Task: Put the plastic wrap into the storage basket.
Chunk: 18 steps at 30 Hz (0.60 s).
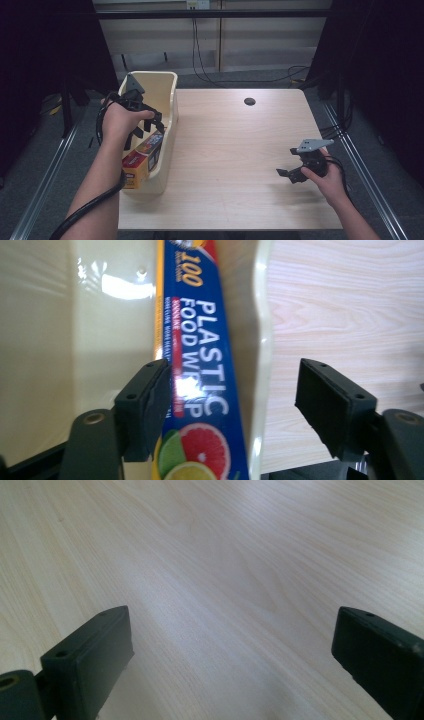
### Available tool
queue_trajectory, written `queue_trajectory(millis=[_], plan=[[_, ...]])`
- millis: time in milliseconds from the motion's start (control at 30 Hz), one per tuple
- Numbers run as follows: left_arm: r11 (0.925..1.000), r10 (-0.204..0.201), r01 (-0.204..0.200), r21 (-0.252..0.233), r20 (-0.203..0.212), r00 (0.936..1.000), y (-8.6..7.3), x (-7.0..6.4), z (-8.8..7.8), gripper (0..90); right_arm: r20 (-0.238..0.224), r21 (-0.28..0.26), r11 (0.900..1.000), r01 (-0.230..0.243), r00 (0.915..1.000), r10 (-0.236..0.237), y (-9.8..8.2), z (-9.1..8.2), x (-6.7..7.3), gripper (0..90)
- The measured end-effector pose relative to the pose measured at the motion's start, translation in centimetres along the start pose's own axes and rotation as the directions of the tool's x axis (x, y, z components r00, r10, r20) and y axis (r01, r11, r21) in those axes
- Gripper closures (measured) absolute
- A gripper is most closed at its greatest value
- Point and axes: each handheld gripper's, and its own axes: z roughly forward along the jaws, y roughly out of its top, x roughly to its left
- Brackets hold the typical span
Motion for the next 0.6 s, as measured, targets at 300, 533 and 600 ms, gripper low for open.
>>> queue_trajectory(millis=[300, 533, 600], plan=[[0.9970, 0.076, -0.074, -0.020, 0.063, 0.9951, 0.0, -2.1, 0.1, 19.9, -0.005, 0.000, 1.000, -0.001, 1.0000, 0.001, 0.0, 0.0, 0.0, 3.0], [0.9918, 0.125, -0.122, -0.040, 0.094, 0.9877, -0.1, -4.0, 0.3, 17.3, -0.006, -0.006, 1.000, 0.003, 1.0000, -0.003, 0.0, -0.1, 0.0, 3.0], [0.9917, 0.125, -0.121, -0.043, 0.101, 0.9870, -0.1, -4.3, 0.4, 17.3, -0.005, -0.006, 1.000, 0.002, 1.0000, -0.002, 0.0, -0.1, 0.0, 3.0]])
